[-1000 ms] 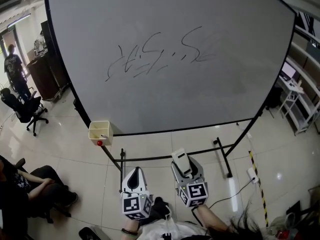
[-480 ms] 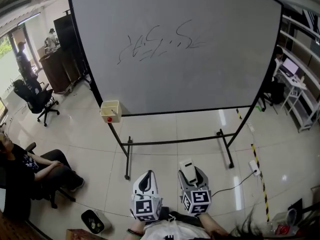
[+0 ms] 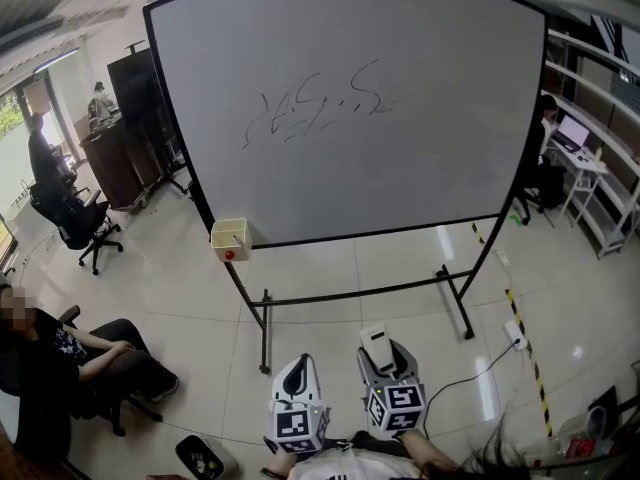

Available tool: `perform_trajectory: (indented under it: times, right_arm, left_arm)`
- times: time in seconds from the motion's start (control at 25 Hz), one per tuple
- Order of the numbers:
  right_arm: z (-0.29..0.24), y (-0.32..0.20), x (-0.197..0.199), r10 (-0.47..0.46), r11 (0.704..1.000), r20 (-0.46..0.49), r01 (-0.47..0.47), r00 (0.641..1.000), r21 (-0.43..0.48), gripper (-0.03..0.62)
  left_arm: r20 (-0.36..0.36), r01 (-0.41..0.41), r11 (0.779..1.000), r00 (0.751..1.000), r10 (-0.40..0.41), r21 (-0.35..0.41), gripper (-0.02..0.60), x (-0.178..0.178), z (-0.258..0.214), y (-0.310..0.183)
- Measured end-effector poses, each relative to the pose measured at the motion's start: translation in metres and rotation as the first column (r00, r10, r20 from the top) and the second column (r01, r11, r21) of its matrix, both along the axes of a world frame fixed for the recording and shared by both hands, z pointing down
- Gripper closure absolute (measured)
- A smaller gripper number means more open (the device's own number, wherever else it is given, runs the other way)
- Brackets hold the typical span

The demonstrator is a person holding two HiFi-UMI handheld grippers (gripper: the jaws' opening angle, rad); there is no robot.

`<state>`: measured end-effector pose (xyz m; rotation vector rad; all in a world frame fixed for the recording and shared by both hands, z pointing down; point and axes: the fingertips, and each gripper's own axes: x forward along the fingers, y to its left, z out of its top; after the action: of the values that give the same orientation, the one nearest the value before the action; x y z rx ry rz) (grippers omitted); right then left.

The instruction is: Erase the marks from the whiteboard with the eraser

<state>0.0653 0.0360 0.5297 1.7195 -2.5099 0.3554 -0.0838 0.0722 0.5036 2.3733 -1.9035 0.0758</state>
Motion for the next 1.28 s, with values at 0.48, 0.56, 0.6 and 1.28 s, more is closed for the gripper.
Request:
perform_trajectory:
  times: [0.48,0.56,0.6,1.28]
  right_arm:
    - [0.005,0.029,-0.027,-0.017,0.999,0.009,0.018,1.000,-0.035,0.318]
    - [0.006,0.029,-0.025,-0.011,0.999,0.010,0.012,1.000,-0.035,0.318]
    - [0.006,0.029,-0.024,-0.007,0.999,0.011,0.007,1.000,-0.035,0.318]
    - [0.006,0.036,-0.022,0.003,0.999,0.005,-0.003,1.000,-0.033,0.318]
  left_arm:
    - [-0.010,-0.036,0.999,0.999,0.035,-0.033,0.586,-0.009,0.011,0.013]
    - [-0.007,-0.046,0.998,0.999,0.046,-0.033,0.586,-0.006,0.012,0.013]
    - [-0.006,-0.047,0.998,0.999,0.047,-0.033,0.586,-0.005,0.013,0.014]
    - [-0.017,-0.044,0.999,0.999,0.044,-0.027,0.586,-0.009,0.007,0.023]
